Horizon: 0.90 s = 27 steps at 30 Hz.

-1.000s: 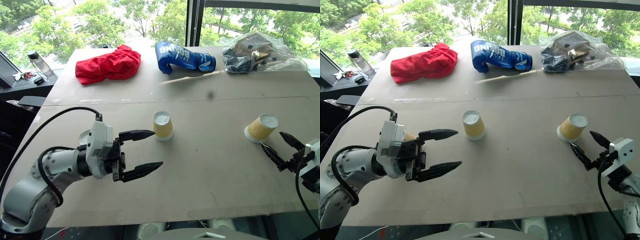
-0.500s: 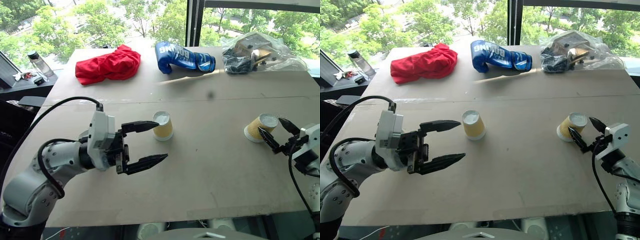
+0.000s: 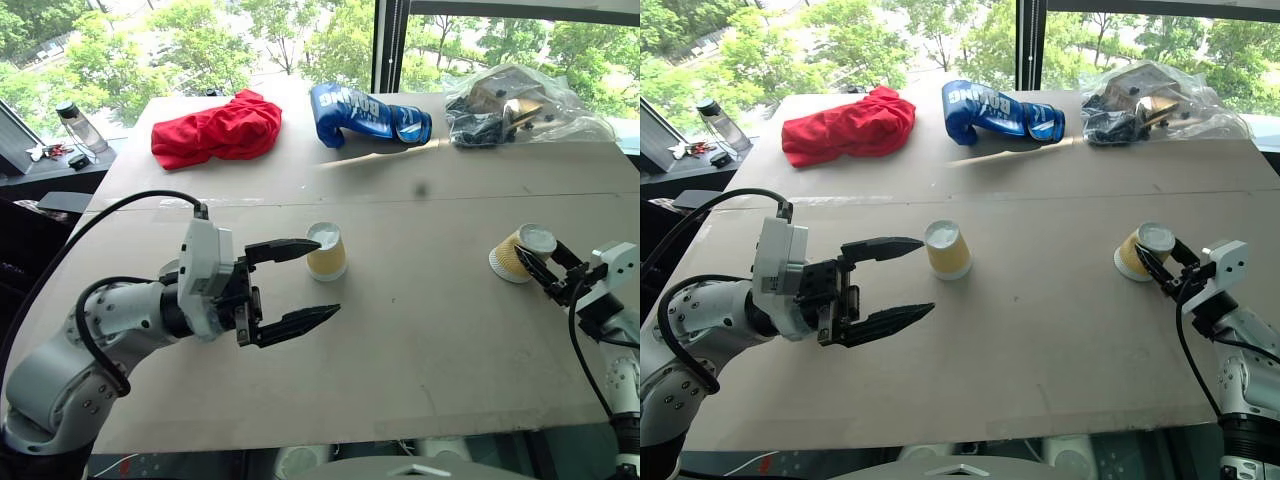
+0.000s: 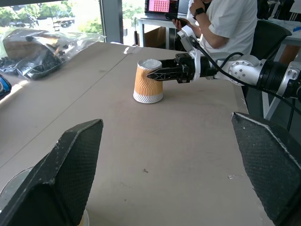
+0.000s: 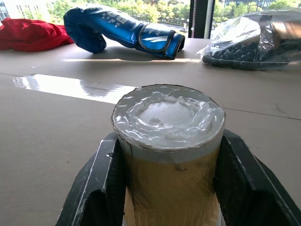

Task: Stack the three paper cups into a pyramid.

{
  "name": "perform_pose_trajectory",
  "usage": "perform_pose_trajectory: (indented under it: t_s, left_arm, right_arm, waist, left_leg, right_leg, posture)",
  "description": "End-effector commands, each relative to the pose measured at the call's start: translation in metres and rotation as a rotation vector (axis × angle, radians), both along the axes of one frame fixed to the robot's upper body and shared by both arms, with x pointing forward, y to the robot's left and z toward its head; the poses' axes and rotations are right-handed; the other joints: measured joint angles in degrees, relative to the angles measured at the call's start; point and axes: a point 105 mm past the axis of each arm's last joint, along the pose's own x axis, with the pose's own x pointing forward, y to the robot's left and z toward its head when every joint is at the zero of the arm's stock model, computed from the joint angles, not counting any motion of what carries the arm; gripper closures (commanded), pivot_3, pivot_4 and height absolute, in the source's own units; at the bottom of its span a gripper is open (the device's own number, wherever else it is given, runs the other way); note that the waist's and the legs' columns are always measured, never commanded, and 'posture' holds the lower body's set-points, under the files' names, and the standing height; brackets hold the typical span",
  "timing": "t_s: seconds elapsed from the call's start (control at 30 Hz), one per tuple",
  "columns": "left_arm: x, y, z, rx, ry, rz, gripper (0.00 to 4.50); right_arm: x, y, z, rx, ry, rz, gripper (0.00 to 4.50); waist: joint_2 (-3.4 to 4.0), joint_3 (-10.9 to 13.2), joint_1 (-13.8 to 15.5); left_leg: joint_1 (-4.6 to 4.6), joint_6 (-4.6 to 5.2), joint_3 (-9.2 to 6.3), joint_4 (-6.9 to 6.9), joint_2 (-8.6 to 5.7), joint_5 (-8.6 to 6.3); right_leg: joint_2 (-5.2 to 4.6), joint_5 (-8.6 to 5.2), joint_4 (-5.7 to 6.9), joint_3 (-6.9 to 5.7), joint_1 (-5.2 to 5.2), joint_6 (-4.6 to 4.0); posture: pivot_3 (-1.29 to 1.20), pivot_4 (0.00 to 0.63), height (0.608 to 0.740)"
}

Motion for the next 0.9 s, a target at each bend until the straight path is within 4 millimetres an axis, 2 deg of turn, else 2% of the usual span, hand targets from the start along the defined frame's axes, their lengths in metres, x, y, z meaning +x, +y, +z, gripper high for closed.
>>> perform_pose_trajectory:
  t_s: [0.03, 0.17, 0.27, 0.63, 0.77, 0.9]
  left_arm:
    - [-0.004, -0.003, 0.003, 0.002, -0.023, -0.016, 0.0]
    - [-0.003, 0.0, 0.001, -0.001, -0.015, 0.003, 0.0]
    - [-0.003, 0.003, -0.001, 0.003, -0.01, 0.018, 0.0]
    - [-0.003, 0.017, -0.006, -0.008, 0.008, 0.115, 0.0]
    - [-0.002, 0.024, -0.01, -0.01, 0.025, 0.175, 0.0]
    - [-0.003, 0.028, -0.014, -0.002, 0.03, 0.21, 0.0]
  right_arm:
    - [0.0, 0.011, 0.014, -0.029, -0.057, 0.047, 2.76]
    - [0.001, 0.049, 0.021, -0.057, -0.085, 0.182, 2.76]
    - [0.002, 0.068, 0.021, -0.076, -0.074, 0.243, 2.76]
    - [0.02, 0.155, 0.039, -0.061, -0.097, 0.468, 2.76]
    - [0.027, 0.173, 0.041, -0.067, -0.101, 0.51, 2.76]
    - [0.029, 0.18, 0.041, -0.072, -0.102, 0.533, 2.76]
  waist:
    - [0.0, 0.0, -0.01]
    - [0.01, 0.01, -0.22]
    - [0.03, 0.02, -0.2]
    - [0.01, 0.03, -0.11]
    - [0.0, 0.04, -0.03]
    - [0.0, 0.04, 0.0]
  left_leg:
    - [0.0, 0.0, 0.0, 0.0, 0.0, 0.0]
    - [0.0, 0.0, 0.0, 0.0, 0.01, 0.0]
    - [0.02, 0.04, 0.0, 0.0, 0.05, -0.02]
    - [-0.03, -0.12, -0.01, 0.0, 0.04, 0.07]
    - [-0.06, -0.14, -0.01, 0.0, 0.04, 0.08]
    - [-0.08, -0.14, -0.02, 0.0, 0.02, 0.08]
  right_leg:
    - [0.0, 0.0, 0.0, 0.0, 0.0, 0.0]
    - [0.02, 0.0, 0.01, 0.01, -0.01, 0.0]
    - [0.06, 0.0, 0.06, 0.02, -0.03, 0.0]
    - [0.05, -0.01, 0.06, 0.01, -0.11, -0.02]
    - [0.05, 0.0, 0.06, 0.0, -0.14, 0.0]
    - [0.02, 0.0, 0.05, 0.0, -0.15, -0.01]
  posture:
    - [0.0, 0.15, 0.737]
    - [0.0, 0.15, 0.737]
    - [0.0, 0.15, 0.737]
    - [0.0, 0.15, 0.737]
    - [0.0, 0.15, 0.737]
    - [0.0, 0.15, 0.737]
